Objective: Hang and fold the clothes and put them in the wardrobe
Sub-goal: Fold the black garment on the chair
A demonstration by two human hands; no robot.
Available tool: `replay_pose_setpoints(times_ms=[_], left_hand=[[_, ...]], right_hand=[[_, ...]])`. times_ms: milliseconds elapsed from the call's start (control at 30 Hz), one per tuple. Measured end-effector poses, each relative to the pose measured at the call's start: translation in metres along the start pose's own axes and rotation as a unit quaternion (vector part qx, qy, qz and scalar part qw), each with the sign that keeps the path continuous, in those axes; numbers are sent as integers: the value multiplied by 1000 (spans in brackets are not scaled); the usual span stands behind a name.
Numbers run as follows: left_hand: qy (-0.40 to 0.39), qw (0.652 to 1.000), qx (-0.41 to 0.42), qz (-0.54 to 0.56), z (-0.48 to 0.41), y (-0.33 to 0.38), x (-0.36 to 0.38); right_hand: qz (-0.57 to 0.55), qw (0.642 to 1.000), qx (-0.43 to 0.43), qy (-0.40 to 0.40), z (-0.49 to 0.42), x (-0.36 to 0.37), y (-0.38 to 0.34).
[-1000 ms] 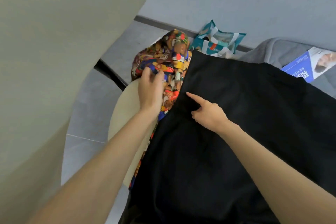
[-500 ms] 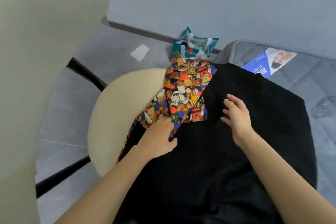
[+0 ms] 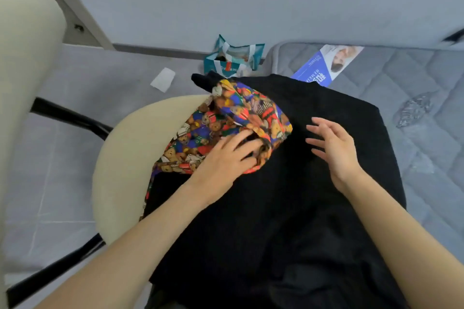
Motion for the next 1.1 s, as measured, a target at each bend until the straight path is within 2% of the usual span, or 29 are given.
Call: replay_pose_setpoints(times_ms=[67,100,167,200,267,333,400,467,533,600,633,700,767,833,967,1100], left_hand=[[-176,971,155,-48,24,38,43],[-254,946,192,-55,40,48,61],[-364,910,193,-39,64,56,82],[-386,905,176,-23,68,57,85],[-359,925,123,27,59,57,76],[-257,961,57,82,32,51,55],[-155,982,-16,108,6,33,35],[-125,987,-75,73,-14,5,28],[-211,972,-101,-13,-24,-21,43],[-319,939,-78,-105,-27,-39,59],[-345,927,-67,-132,-29,-44,65],[-350,920,-69,-160,-36,-51,70],[-344,917,-108,-174,-41,-60,66],[-314,916,-172,-179,-43,-71,53],[-178,920,-305,-172,-49,-108,5],[-61,880,-451,-132,-44,-159,-29]], right_hand=[[-42,998,48,13,2,-25,16],[-61,995,74,9,5,-35,26],[-74,991,113,-20,15,-46,47],[-63,990,124,-39,22,-48,56],[-20,990,123,-66,36,-49,71],[6,993,113,-41,43,-51,80],[-28,990,135,-11,45,-52,88],[-58,984,171,8,44,-52,97],[-10,986,157,59,42,-64,101],[92,979,103,146,43,-90,99],[136,970,77,189,46,-103,96],[147,959,56,234,50,-121,98],[112,962,59,241,49,-128,103],[75,965,47,248,45,-129,98],[-20,953,23,300,31,-130,71],[-72,933,-15,352,10,-130,42]])
Point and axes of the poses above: each hand's wrist, its own z-axis away from the middle knuckle, its own x-axis out of the palm, y = z × x, the point moved 9 cm from there along -z, towards the middle knuckle, and after that the axes turned 10 degrees about y, right-handed, at the moved point
